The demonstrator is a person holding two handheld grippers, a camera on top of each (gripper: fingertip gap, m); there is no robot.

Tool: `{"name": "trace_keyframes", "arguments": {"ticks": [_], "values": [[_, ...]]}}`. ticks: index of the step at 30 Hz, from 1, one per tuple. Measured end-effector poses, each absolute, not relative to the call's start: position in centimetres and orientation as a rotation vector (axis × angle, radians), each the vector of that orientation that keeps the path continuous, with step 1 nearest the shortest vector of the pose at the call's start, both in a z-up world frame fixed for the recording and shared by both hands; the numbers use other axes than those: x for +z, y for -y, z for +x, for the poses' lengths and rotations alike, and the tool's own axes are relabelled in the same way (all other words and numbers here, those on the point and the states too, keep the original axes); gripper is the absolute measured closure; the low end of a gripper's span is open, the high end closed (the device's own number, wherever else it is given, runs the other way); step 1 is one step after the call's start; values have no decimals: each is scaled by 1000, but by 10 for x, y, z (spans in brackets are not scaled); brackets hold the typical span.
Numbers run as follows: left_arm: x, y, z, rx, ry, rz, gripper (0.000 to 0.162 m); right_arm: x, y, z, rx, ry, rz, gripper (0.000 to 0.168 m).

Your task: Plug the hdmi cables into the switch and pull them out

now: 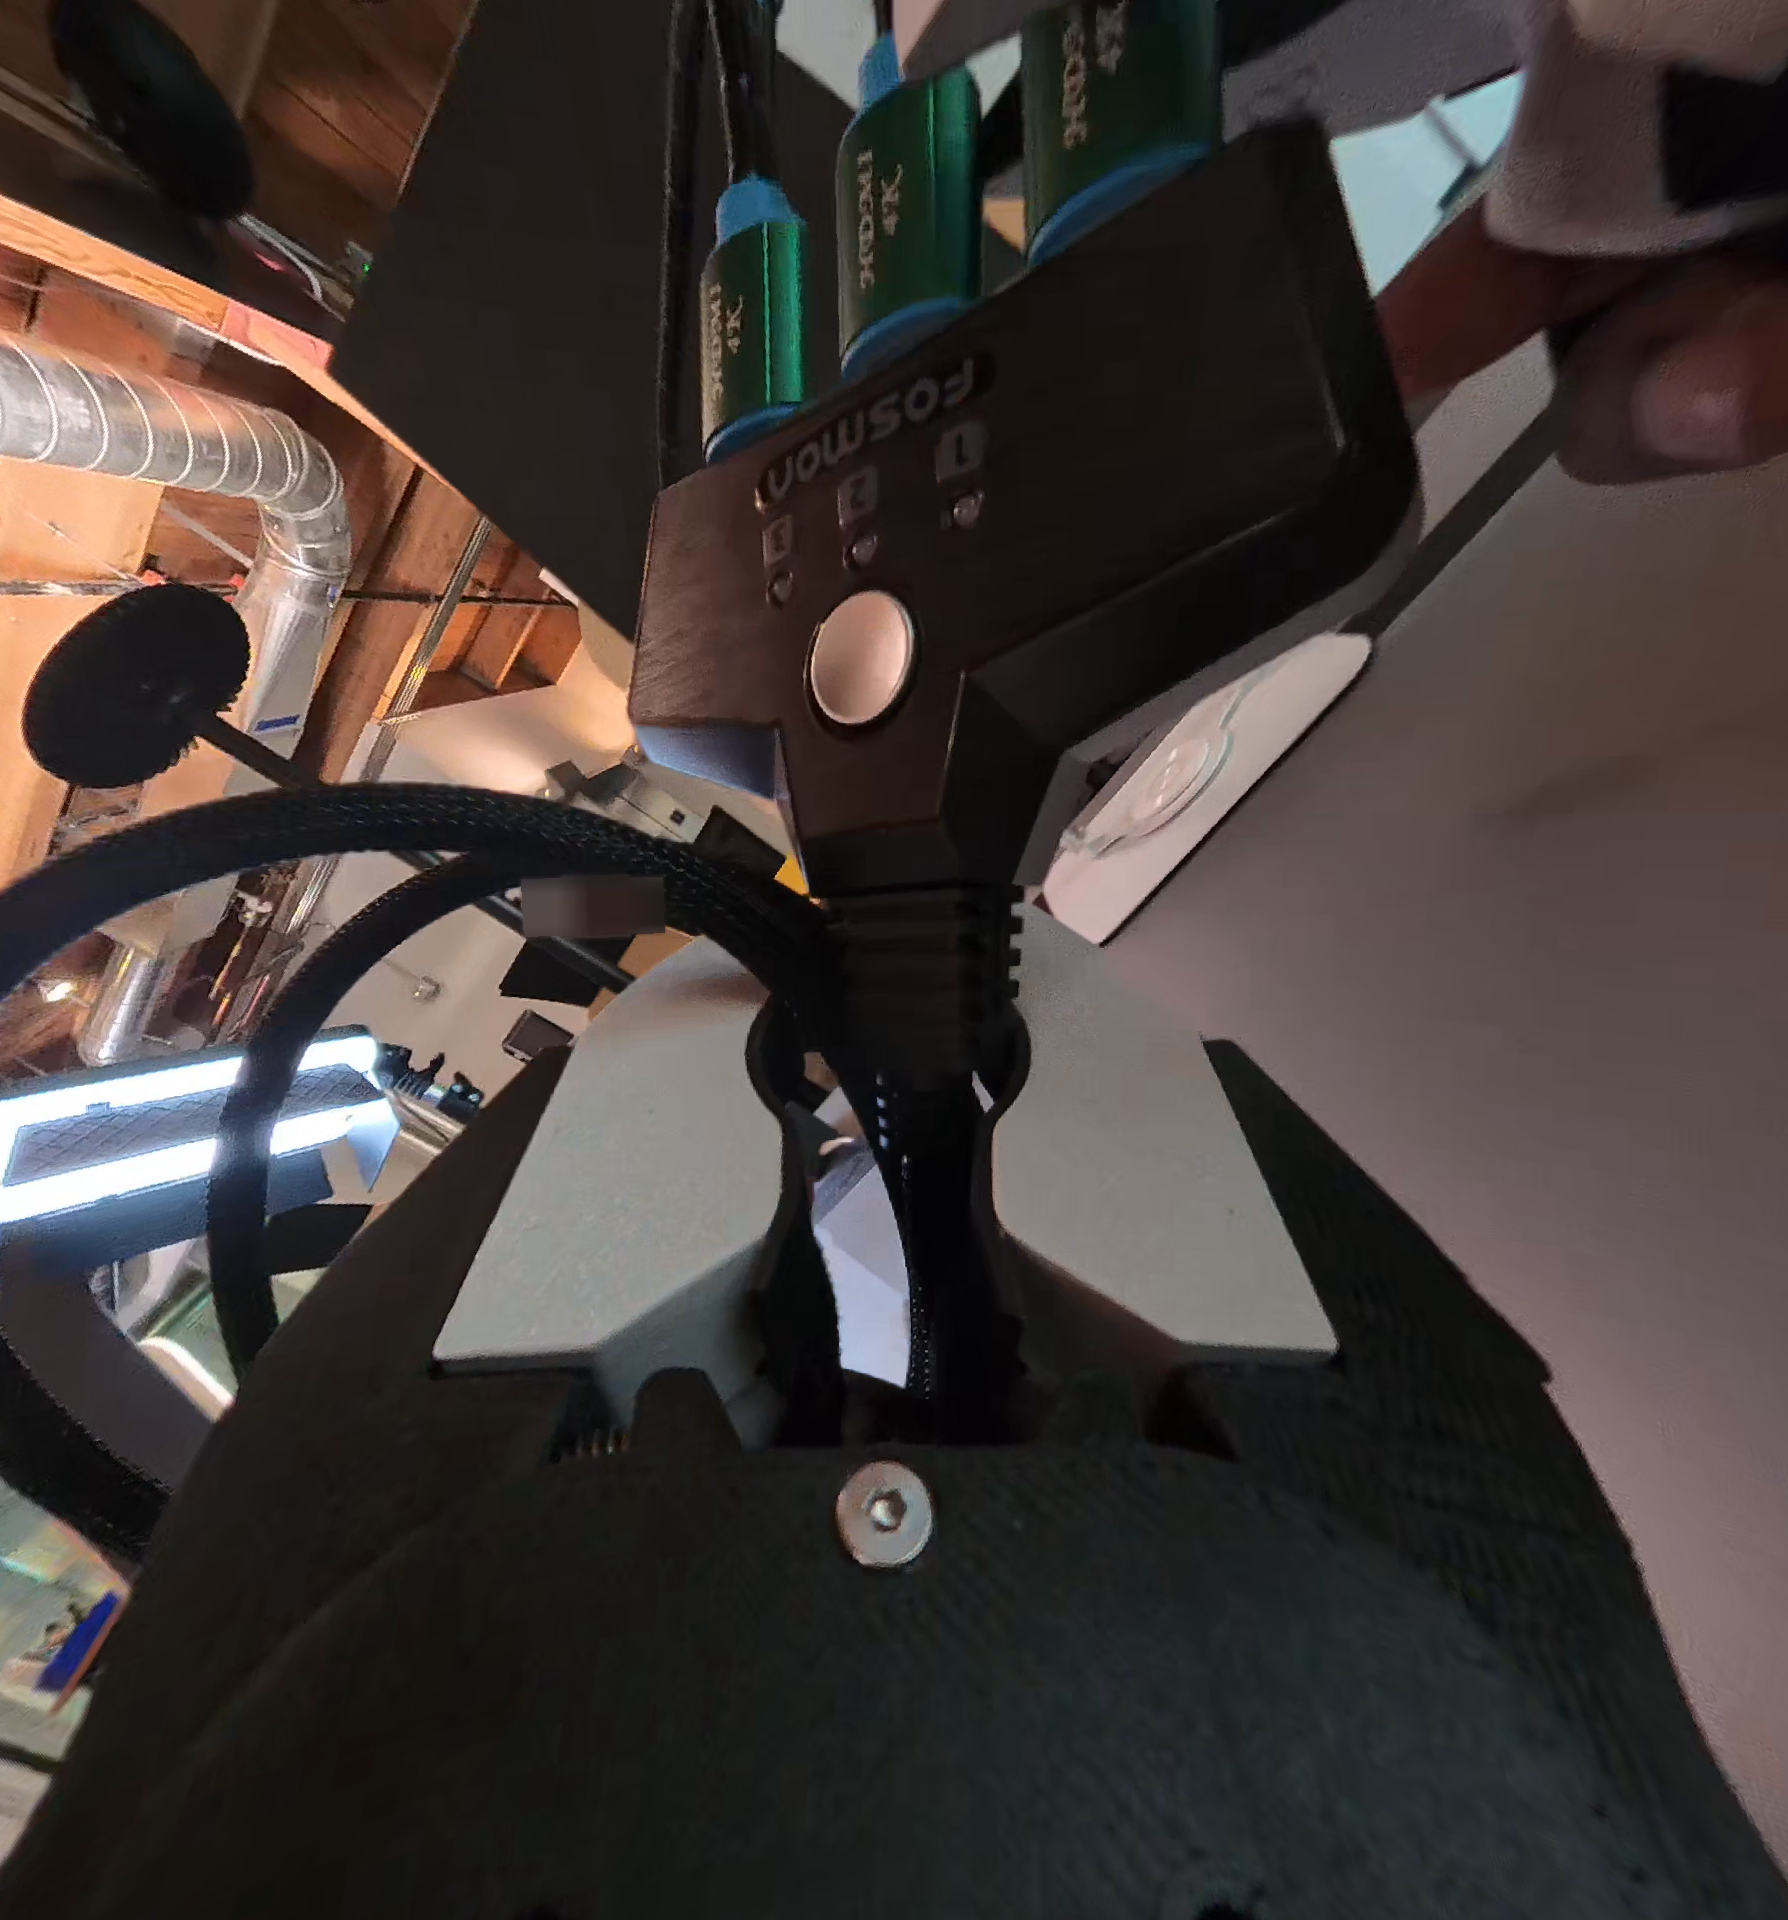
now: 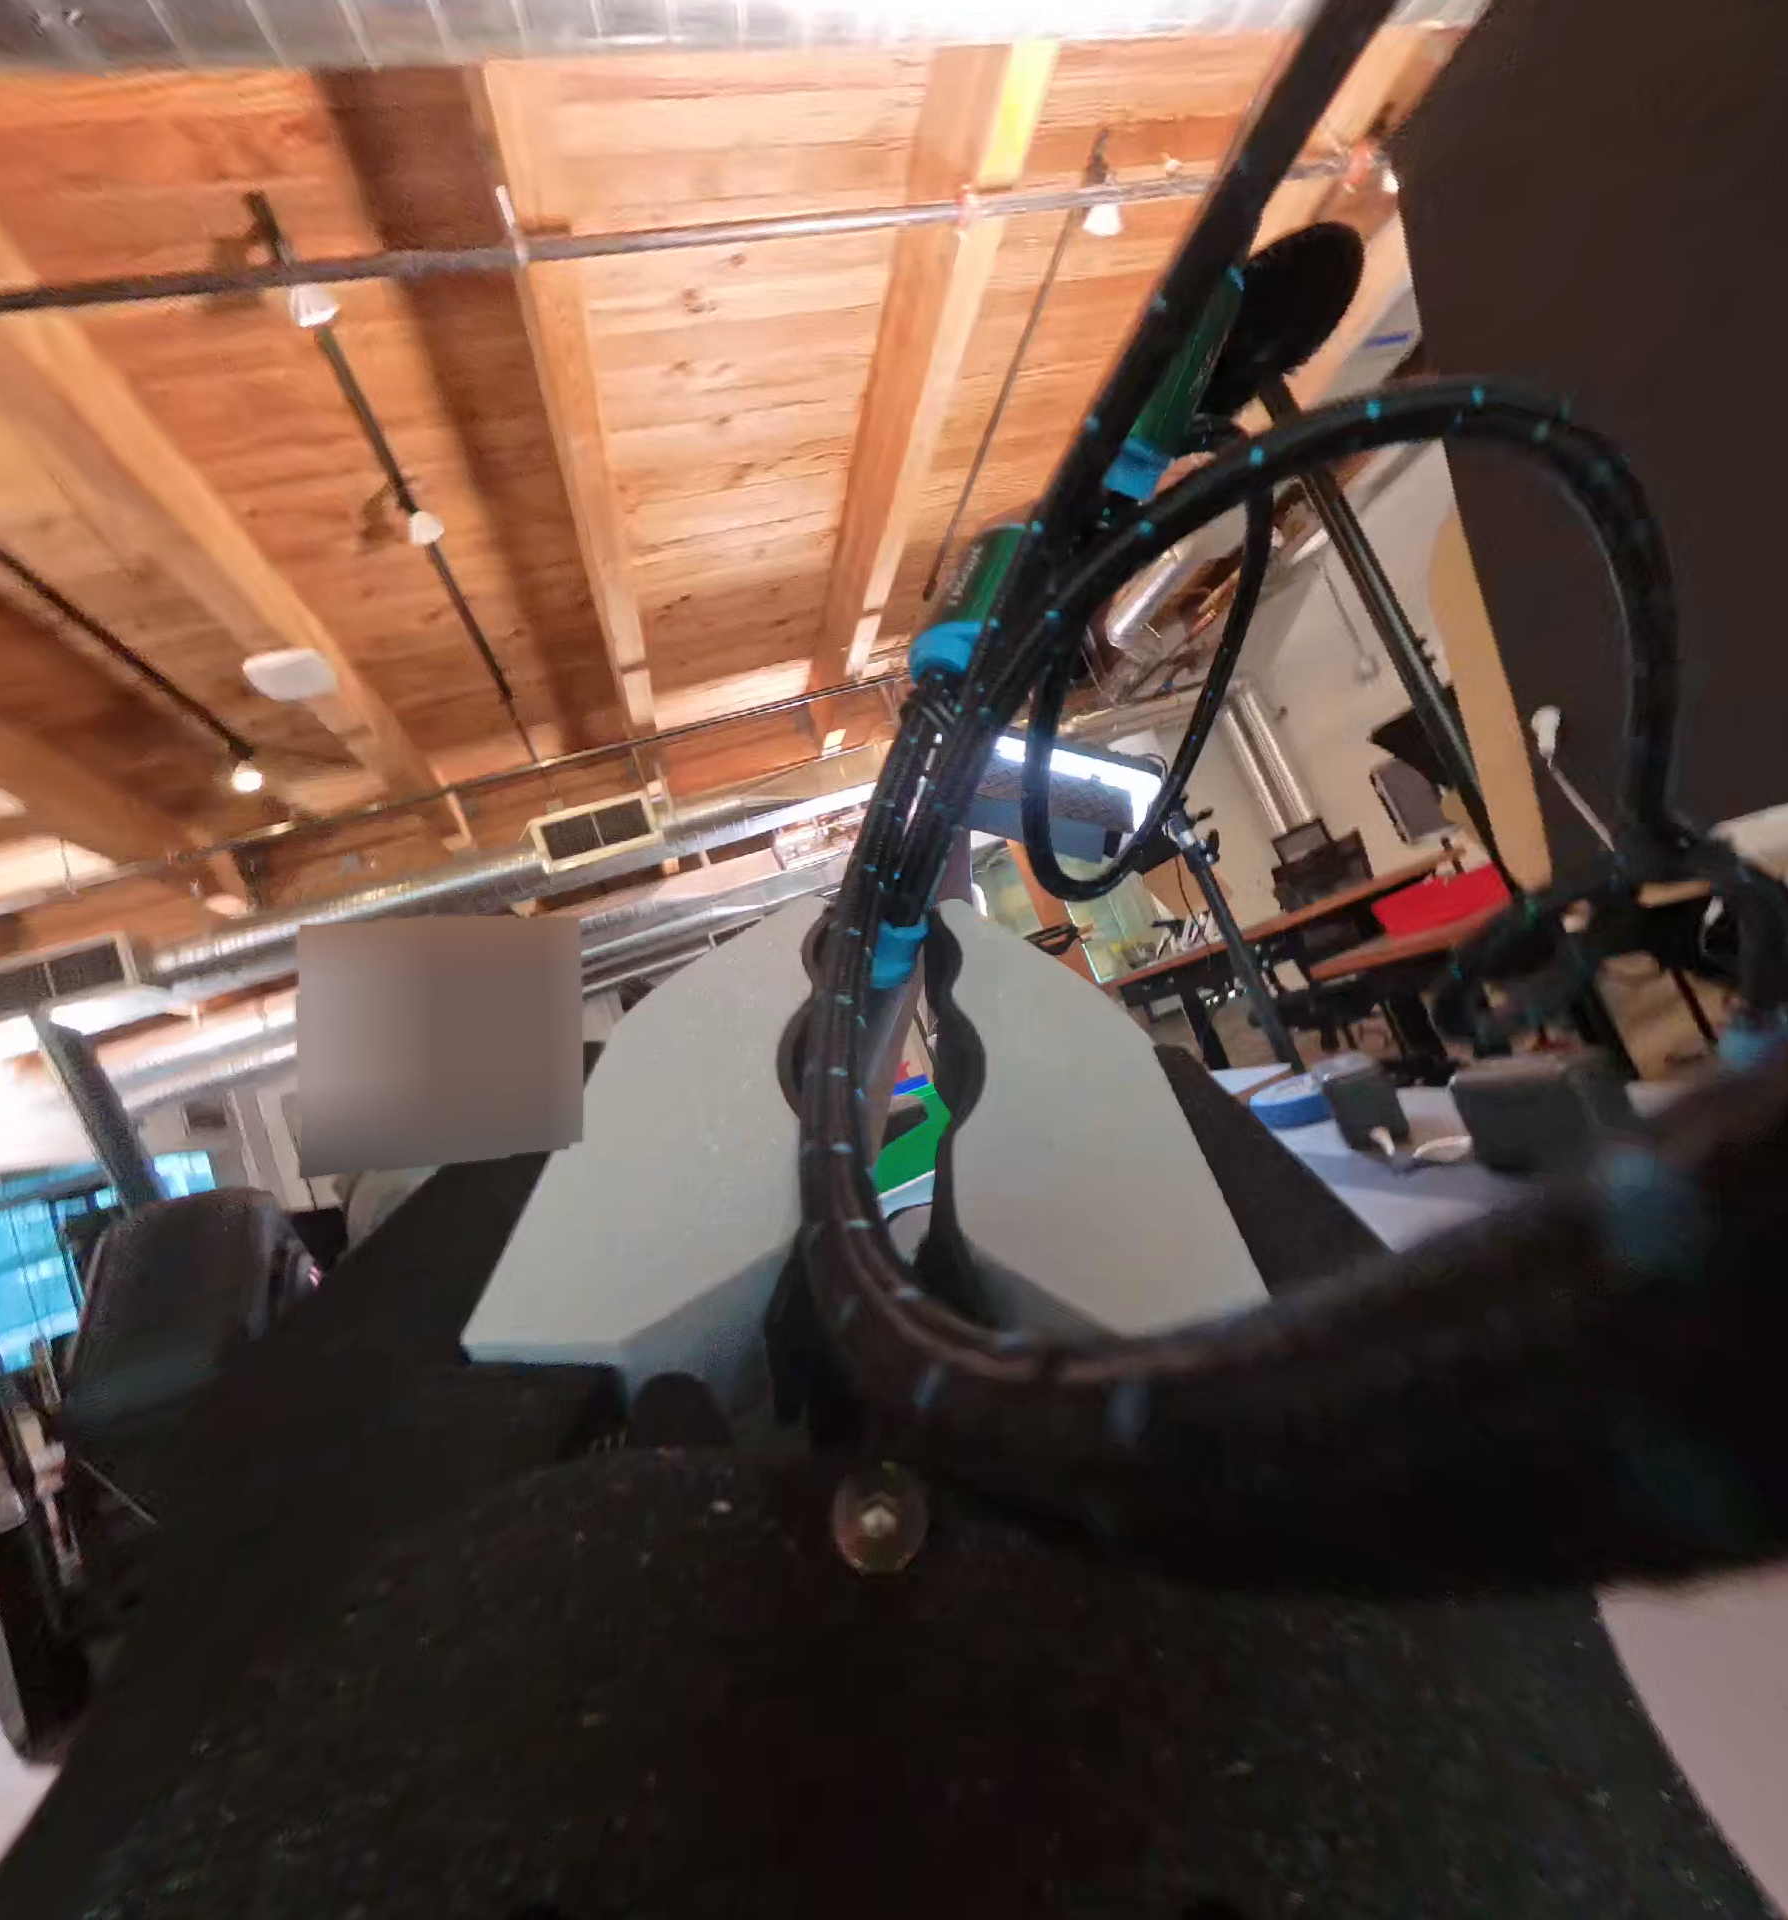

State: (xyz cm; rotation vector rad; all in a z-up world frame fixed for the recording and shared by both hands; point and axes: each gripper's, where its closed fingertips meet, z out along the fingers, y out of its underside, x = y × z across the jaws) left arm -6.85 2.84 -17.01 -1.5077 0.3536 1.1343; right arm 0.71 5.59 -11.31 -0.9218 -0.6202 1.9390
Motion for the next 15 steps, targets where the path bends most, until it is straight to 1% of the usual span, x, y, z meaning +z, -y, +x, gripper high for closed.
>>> {"name": "trace_keyframes", "arguments": {"ticks": [2,4,7,8,9,11,12,14,15], "values": [[-174,-35,-57,1102,-373,-1498,131,-111,-57,14,1912,687,-864,153],[-189,-43,-47,974,-468,-1580,126,-108,-58,17,1888,760,-840,154],[-227,-32,-31,614,-623,-1919,118,-112,-51,17,1841,924,-807,155],[-228,-23,-25,489,-642,-1959,114,-113,-47,17,1839,973,-788,155],[-226,-11,-17,368,-681,-1981,116,-114,-43,17,1845,1005,-772,155],[-213,19,-3,171,-770,-1972,116,-115,-38,17,1844,1044,-742,156],[-199,32,2,98,-791,-1910,116,-116,-36,18,1853,1063,-727,156],[-151,49,6,-19,-723,-1655,115,-120,-28,16,1889,1125,-714,156],[-123,54,1,-68,-616,-1511,110,-121,-24,16,1905,1145,-706,156]]}}
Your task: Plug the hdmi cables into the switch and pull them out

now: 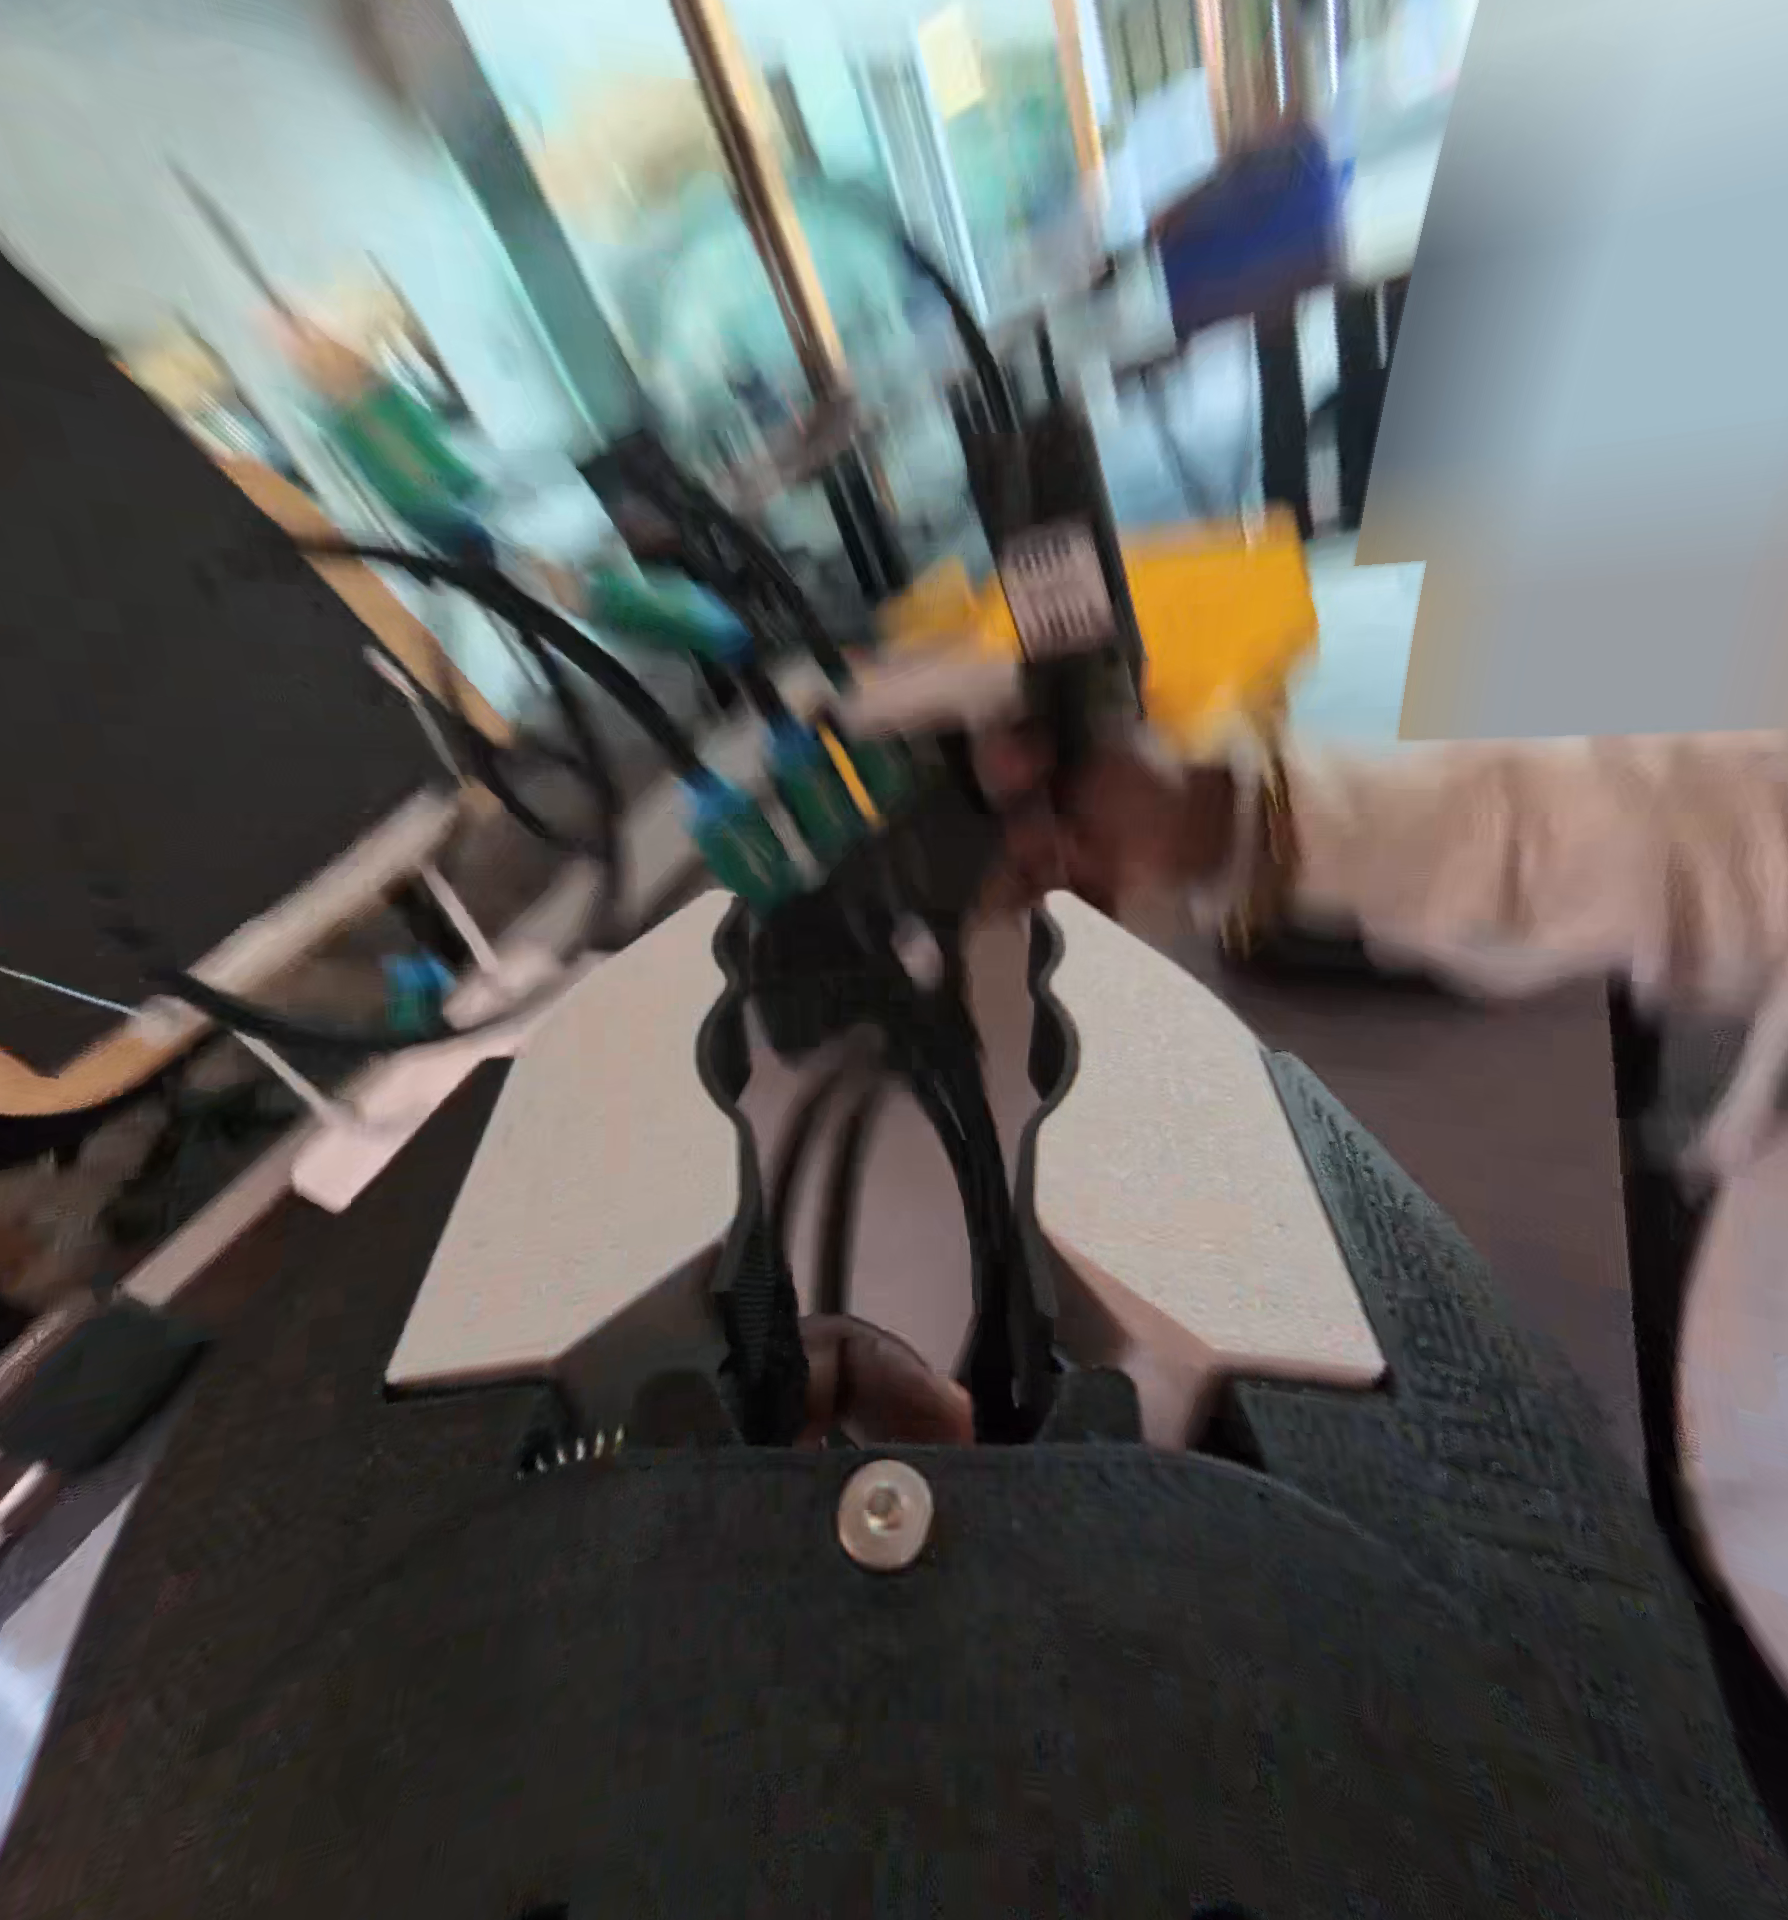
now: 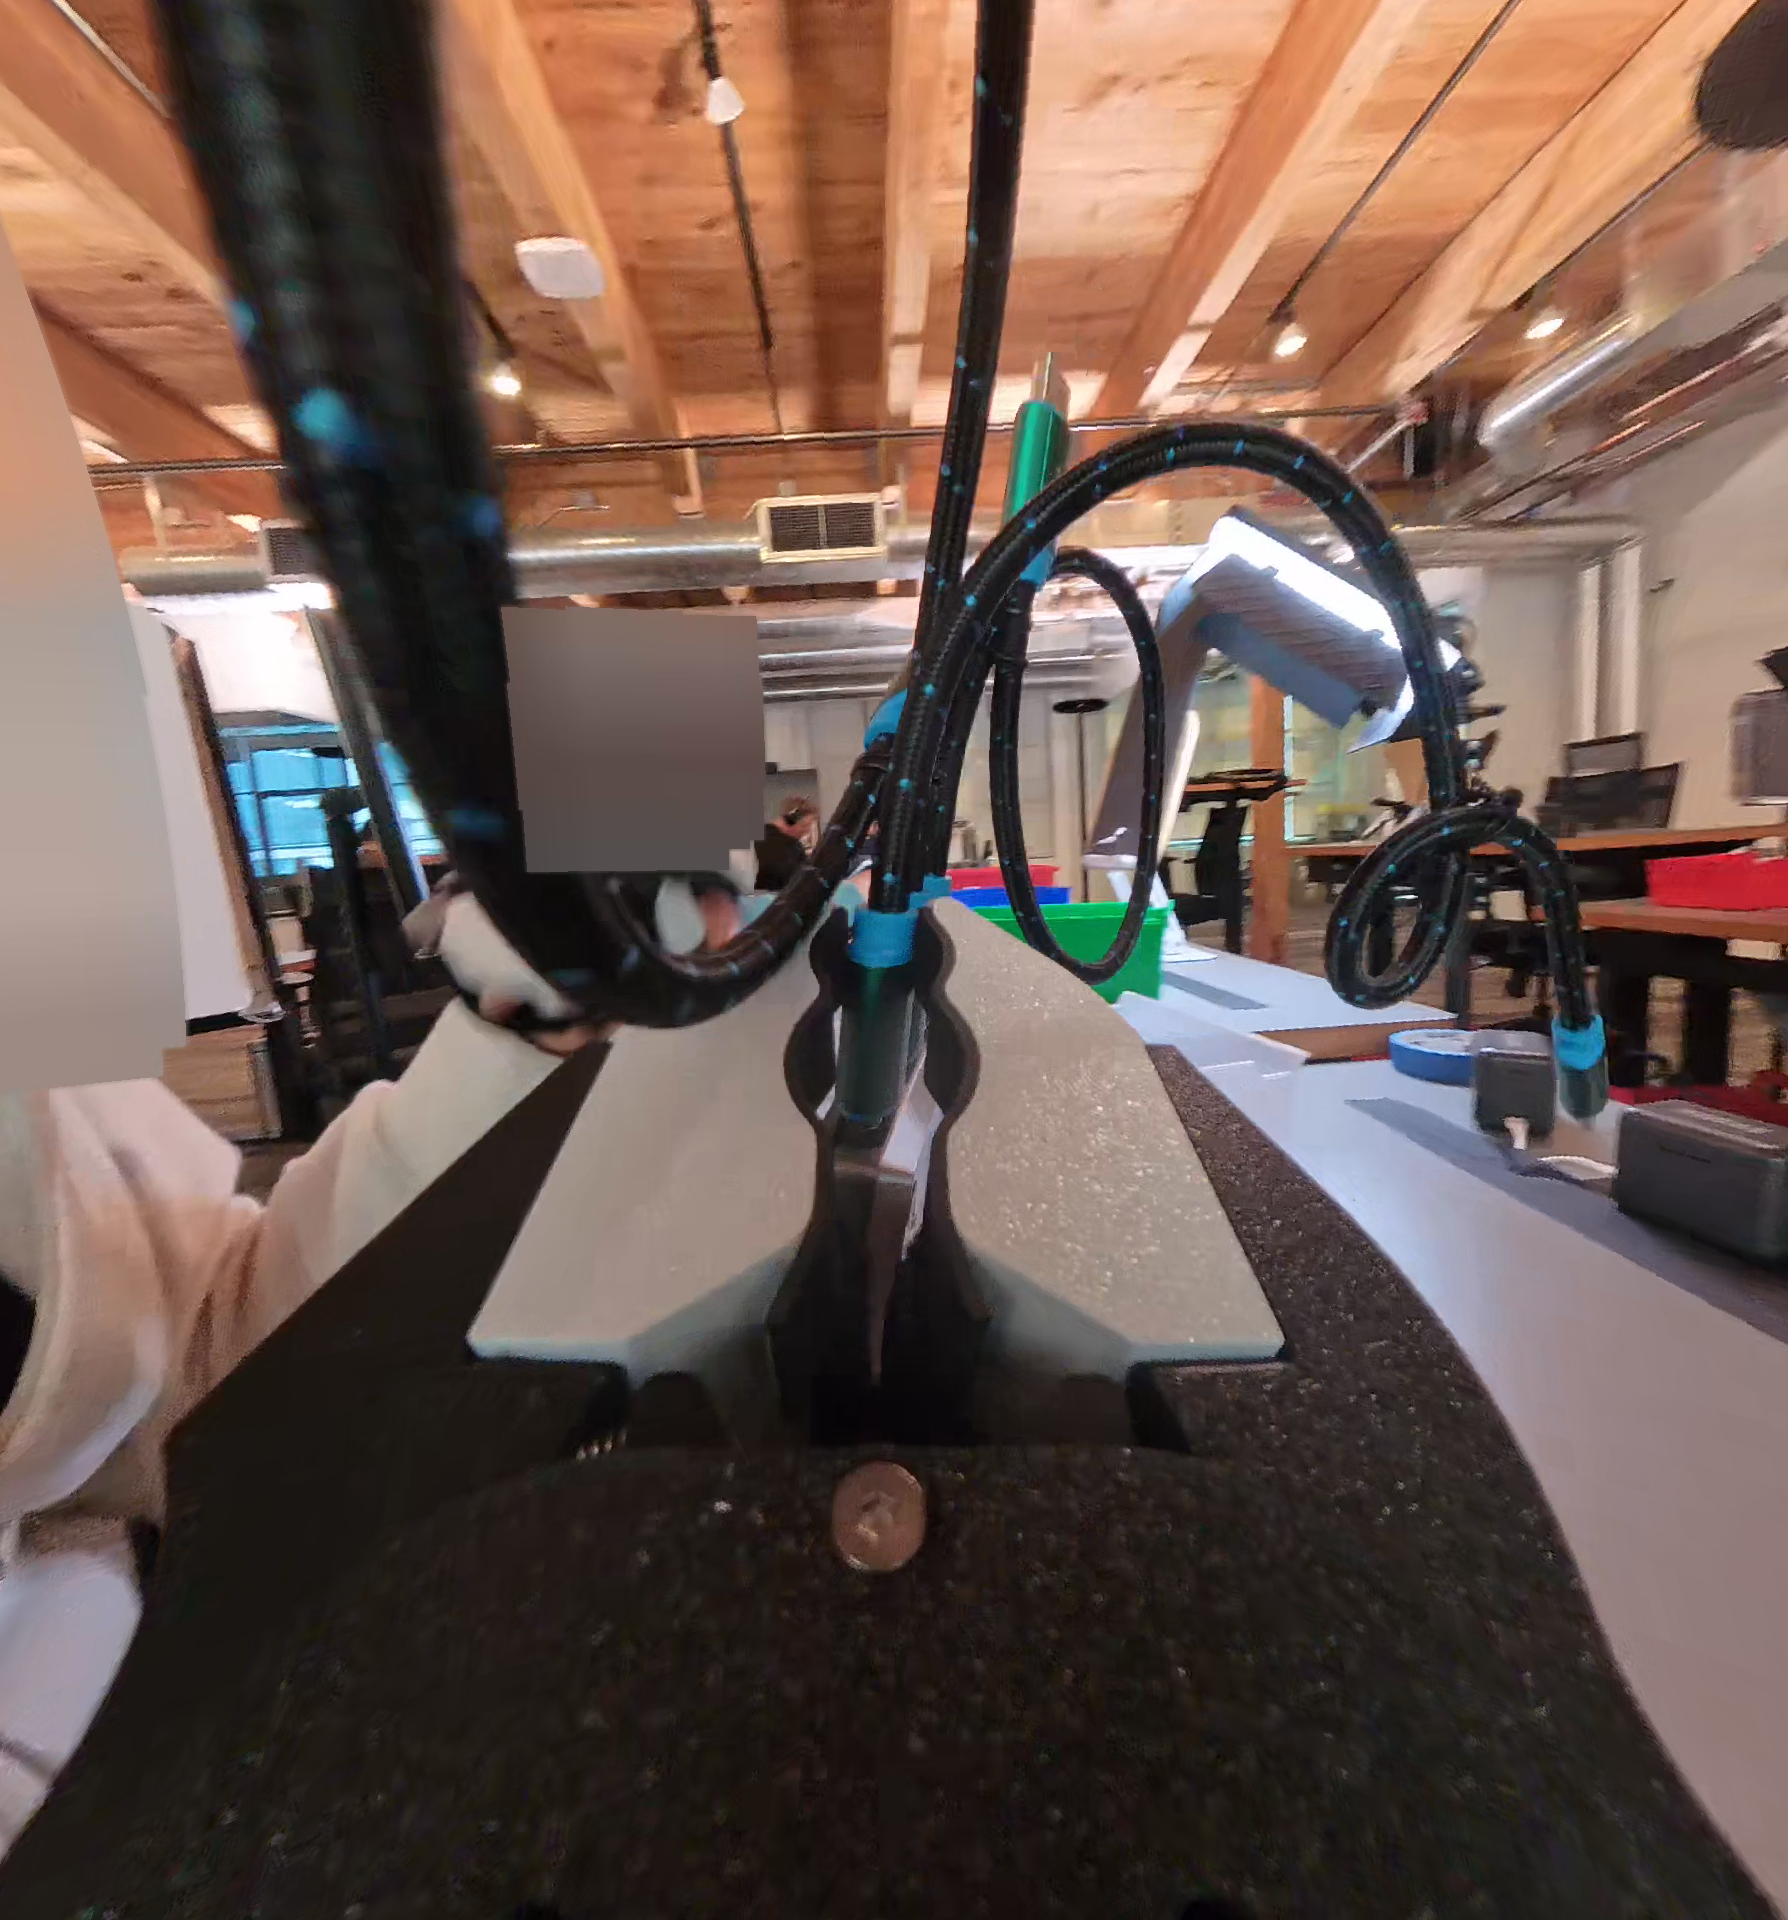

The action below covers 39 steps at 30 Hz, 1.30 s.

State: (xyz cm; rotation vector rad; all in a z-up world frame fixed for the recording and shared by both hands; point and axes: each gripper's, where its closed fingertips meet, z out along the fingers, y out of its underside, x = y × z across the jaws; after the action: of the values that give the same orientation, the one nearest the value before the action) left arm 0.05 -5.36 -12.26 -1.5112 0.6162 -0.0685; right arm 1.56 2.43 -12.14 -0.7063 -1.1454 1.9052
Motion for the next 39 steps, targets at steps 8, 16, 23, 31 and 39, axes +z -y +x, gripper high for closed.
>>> {"name": "trace_keyframes", "arguments": {"ticks": [8,16,23,31,39], "values": [[-156,1,-5,-165,-533,-1468,56,-124,8,25,2049,1296,-552,157],[-161,-4,6,-239,-543,-1431,81,-123,3,29,2128,1223,-506,156],[-163,34,0,-176,-739,-1491,102,-120,4,36,2109,1231,-438,157],[-138,53,-28,-27,-681,-1428,82,-121,19,39,2097,1284,-370,156],[-180,48,-6,-35,-835,-1643,122,-121,12,36,2110,1243,-410,156]]}}
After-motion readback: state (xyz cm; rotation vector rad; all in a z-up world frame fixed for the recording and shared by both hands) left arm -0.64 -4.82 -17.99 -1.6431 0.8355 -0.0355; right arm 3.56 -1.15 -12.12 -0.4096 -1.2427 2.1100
